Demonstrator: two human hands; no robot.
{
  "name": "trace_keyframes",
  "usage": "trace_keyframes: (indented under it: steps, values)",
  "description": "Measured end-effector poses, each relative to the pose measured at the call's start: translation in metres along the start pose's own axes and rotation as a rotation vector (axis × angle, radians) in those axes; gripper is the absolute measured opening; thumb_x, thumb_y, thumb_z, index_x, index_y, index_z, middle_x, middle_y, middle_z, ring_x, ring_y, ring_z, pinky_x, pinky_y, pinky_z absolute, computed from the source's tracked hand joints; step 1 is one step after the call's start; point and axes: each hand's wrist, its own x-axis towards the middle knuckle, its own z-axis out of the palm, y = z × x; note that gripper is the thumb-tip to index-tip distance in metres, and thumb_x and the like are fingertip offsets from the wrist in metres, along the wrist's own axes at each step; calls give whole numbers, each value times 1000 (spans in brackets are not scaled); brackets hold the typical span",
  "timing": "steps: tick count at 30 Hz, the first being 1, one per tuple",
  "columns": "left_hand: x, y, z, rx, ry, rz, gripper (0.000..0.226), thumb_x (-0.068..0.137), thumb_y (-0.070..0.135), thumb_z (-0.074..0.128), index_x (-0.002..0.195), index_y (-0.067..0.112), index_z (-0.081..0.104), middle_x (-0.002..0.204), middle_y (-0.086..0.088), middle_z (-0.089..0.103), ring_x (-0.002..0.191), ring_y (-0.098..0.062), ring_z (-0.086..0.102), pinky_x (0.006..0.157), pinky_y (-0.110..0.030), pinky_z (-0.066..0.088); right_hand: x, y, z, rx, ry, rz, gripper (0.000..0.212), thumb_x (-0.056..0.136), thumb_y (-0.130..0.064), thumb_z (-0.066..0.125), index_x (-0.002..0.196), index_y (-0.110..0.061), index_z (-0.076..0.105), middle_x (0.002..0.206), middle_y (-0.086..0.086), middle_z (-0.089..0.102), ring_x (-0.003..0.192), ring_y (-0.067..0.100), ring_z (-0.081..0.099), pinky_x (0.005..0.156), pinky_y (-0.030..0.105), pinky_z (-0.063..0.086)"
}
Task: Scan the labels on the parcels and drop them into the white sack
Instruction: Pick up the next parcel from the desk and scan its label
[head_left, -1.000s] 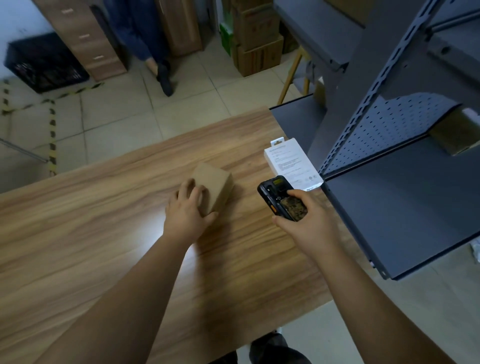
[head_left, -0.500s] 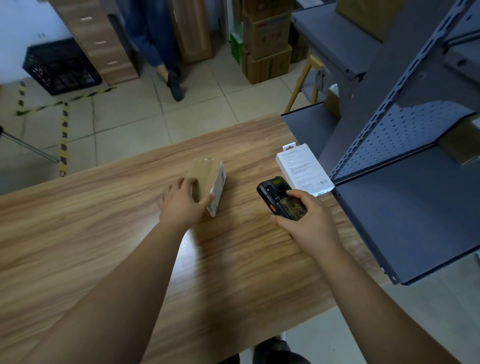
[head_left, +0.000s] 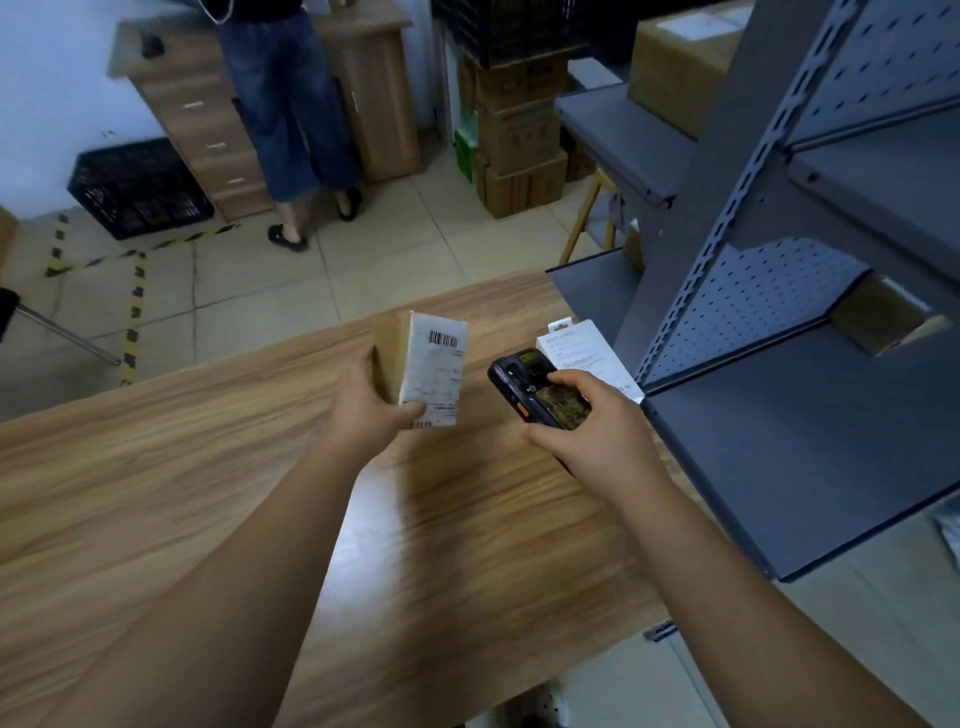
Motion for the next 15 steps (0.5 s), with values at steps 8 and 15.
trace_keyframes:
  steps: [8,15]
  values:
    - [-36,48,-69,-263,251,28,95,61,49,64,147,29,30,140,-3,44,122,-22,51,100,-46,49,-6,-87,-32,55,-60,-211,62,69,-39,86,124,-43,58,94,-26,54,91,0,59,73,24,52]
    - [-55,47,-112,-187,325,74,98,54,56,85,138,33,41,129,1,48,115,-20,55,96,-48,52,-25,-128,-33,43,-114,-314,61,65,-39,89,119,-43,60,96,-29,51,89,-6,54,74,21,49]
